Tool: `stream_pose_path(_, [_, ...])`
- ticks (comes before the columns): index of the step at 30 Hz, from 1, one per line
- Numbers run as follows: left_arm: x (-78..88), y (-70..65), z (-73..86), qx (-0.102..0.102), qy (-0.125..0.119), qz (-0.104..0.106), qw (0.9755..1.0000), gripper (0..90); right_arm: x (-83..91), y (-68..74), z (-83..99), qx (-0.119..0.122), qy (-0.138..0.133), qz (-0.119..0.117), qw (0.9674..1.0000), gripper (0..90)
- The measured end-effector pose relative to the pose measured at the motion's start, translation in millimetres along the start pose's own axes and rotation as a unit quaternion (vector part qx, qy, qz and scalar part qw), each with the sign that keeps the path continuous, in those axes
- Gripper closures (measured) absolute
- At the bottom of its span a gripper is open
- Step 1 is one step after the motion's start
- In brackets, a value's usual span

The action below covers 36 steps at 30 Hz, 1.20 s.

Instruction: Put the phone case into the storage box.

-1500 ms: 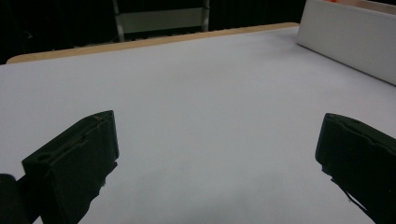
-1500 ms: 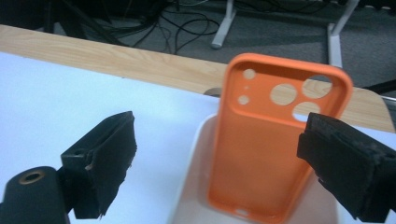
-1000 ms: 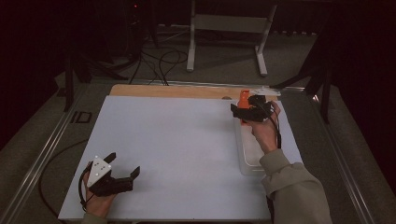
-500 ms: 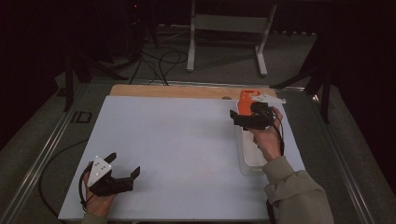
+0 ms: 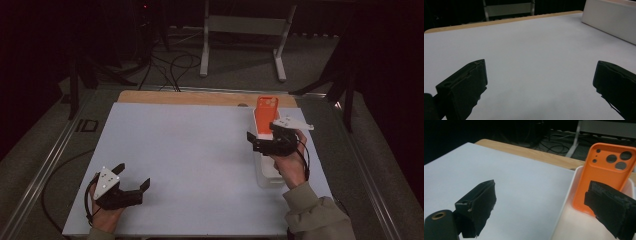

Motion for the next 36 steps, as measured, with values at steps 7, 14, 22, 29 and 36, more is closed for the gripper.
stream_pose_path(7, [2.5, 0.7, -4.3, 0.002, -0.005, 0.001, 1.0000, 0.3, 15.1, 15.9, 11.8, 0.002, -0.024, -0.020, 0.9995, 8.8])
stream_pose_path(14, [3.3, -2.9, -8.3, -0.007, -0.003, 0.009, 0.9999, 0.3, 27.2, 28.6, 22.2, 0.002, -0.049, -0.027, 0.9984, 8.8])
stream_pose_path(22, [4.5, -5.9, -12.3, -0.012, -0.004, 0.014, 0.9998, 0.3, 38.7, 43.4, 37.7, 0.012, -0.078, -0.027, 0.9965, 8.8])
stream_pose_path(29, [6.5, -6.5, -14.1, -0.014, -0.011, 0.020, 0.9996, 0.3, 48.8, 50.4, 47.3, 0.024, -0.108, -0.019, 0.9937, 8.8])
stream_pose_path(36, [7.6, -7.0, -15.2, -0.015, -0.014, 0.019, 0.9996, 0.3, 53.6, 56.4, 57.9, 0.032, -0.128, -0.020, 0.9911, 8.8])
Point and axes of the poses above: each handheld gripper's, and its own axes: x roughly backward along the jaws, z roughly out of its underside, y roughly to its left, the point moved 7 cm from there along -x, roughly forward along the jaws, and after that the axes turned 13 degrees about x, right-handed, at the moved point
